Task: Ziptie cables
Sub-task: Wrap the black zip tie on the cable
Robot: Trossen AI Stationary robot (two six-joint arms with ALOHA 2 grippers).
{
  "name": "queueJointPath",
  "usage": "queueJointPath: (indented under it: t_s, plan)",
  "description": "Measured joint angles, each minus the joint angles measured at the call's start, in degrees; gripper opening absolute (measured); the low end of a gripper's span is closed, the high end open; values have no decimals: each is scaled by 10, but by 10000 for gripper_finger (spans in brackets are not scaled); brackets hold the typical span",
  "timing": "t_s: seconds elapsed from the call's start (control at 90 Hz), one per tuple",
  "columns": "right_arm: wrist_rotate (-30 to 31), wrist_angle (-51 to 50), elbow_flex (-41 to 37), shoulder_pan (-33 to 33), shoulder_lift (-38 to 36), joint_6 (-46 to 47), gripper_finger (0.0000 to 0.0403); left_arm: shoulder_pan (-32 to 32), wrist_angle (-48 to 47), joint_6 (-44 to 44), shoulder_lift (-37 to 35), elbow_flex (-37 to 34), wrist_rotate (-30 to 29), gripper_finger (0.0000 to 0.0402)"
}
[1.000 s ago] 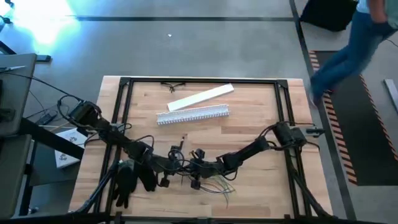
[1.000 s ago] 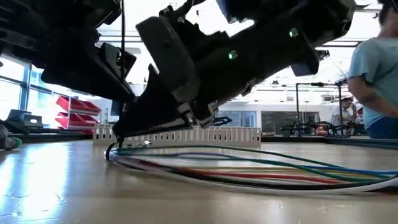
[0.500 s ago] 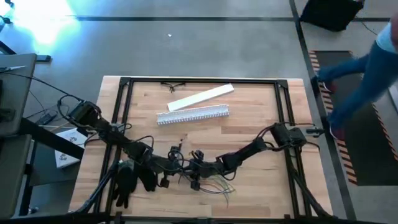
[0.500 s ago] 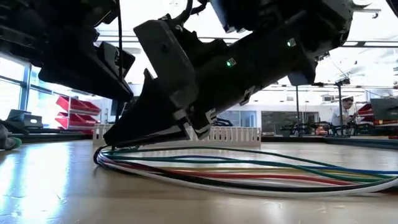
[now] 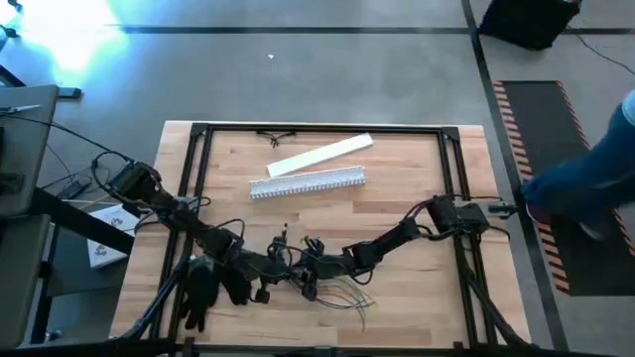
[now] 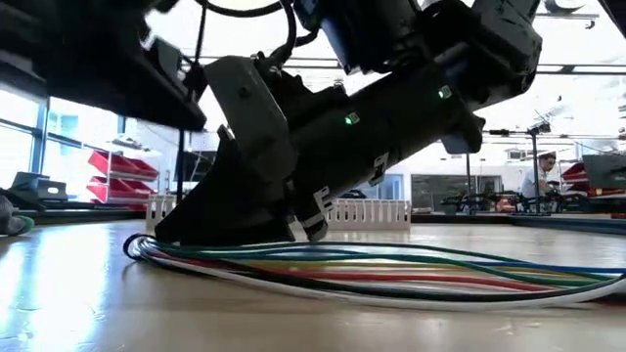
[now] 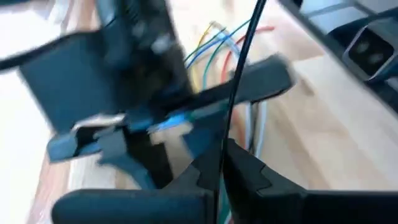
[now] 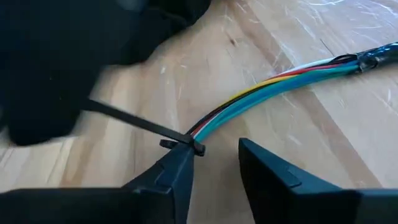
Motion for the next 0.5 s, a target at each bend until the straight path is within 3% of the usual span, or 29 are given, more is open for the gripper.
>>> queueJointPath:
  t_s: [0.211, 0.5]
  plan:
    - [-7, -5, 0, 0, 0, -2, 65, -34, -107, -13, -43, 39, -59, 0]
    - [3, -7, 0, 1, -3, -26, 55, -72, -140, -50, -101, 41, -110, 0]
